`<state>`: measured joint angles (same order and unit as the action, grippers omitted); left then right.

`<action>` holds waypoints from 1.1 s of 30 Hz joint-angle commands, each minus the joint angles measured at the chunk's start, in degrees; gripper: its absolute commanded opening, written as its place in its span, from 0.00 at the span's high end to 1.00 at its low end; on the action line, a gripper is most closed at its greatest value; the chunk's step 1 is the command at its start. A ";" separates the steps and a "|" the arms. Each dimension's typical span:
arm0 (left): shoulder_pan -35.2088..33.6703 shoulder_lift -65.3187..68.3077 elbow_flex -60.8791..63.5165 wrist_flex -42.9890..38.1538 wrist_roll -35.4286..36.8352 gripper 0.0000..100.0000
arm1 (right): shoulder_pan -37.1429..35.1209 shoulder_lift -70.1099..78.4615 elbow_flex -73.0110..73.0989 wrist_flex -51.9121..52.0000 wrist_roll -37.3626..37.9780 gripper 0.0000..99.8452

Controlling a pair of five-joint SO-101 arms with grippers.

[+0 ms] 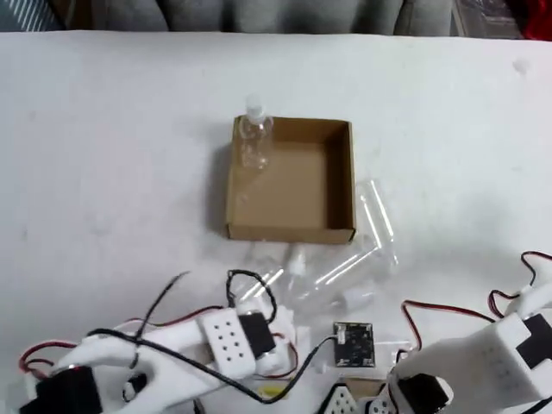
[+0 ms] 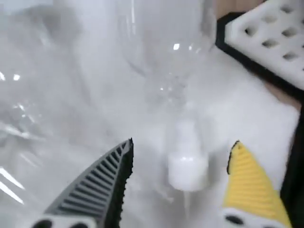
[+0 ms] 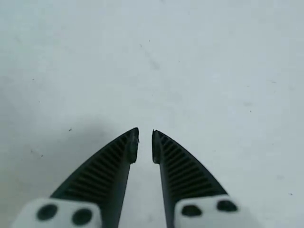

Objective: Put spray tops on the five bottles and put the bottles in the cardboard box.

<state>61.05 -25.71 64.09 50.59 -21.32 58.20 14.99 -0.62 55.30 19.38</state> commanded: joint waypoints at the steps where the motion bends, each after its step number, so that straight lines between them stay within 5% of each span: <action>1: -0.40 6.29 -5.19 -1.14 -0.70 0.76 | -0.75 -0.31 -2.81 0.31 0.53 0.97; 13: 3.38 8.57 -5.98 1.05 -5.10 0.98 | -0.13 -0.31 -2.81 0.22 0.53 0.97; 25: 9.71 7.34 -6.07 8.88 -5.10 0.97 | -0.66 -0.31 -2.64 0.31 0.62 0.97; 33: 9.19 -5.85 -5.54 15.82 -5.19 0.97 | -0.66 -0.22 -2.55 0.40 0.62 0.97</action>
<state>69.41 -23.52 59.87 61.93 -25.89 58.02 14.99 -0.62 55.30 19.38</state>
